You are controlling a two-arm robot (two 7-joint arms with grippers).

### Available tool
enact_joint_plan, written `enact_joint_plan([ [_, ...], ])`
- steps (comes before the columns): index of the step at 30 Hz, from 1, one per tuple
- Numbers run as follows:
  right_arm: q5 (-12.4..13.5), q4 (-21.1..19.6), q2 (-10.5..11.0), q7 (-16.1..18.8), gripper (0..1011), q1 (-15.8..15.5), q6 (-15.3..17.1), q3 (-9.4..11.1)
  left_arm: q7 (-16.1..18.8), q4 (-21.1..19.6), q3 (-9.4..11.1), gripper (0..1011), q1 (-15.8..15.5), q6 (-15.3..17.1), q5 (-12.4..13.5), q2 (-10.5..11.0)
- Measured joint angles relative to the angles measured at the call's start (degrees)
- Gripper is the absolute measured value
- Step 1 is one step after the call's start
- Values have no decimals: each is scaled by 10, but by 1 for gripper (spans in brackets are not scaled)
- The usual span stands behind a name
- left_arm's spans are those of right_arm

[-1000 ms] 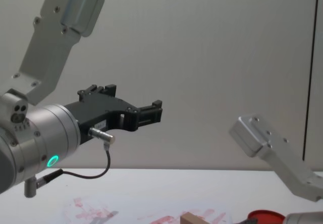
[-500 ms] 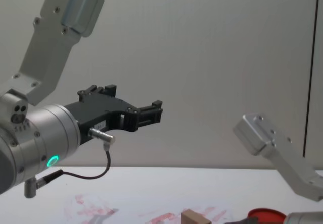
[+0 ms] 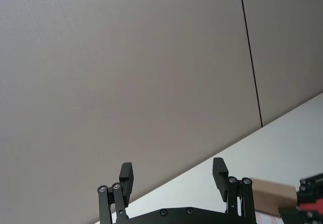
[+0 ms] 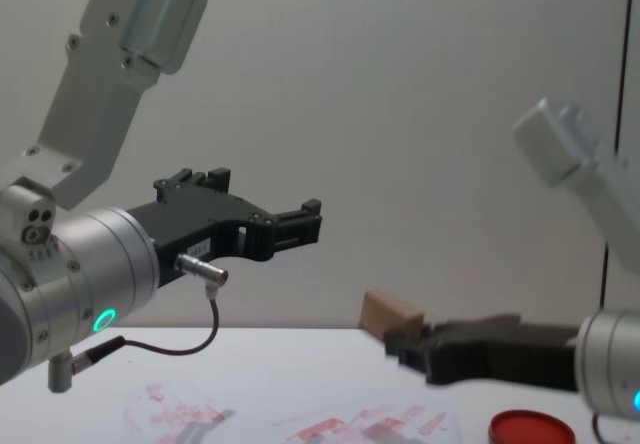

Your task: Use the one hand to pick up the stamp and affix it onto the A4 paper.

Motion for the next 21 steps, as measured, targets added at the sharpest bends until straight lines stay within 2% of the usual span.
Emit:
enact_joint_plan([
  [10, 23, -30, 20, -14, 224, -3, -2, 20, 0, 0, 0, 1002, 0, 0, 0, 0],
  [21, 26, -50, 52, -24, 224, -25, 18, 38, 0, 0, 0, 1002, 0, 0, 0, 0],
])
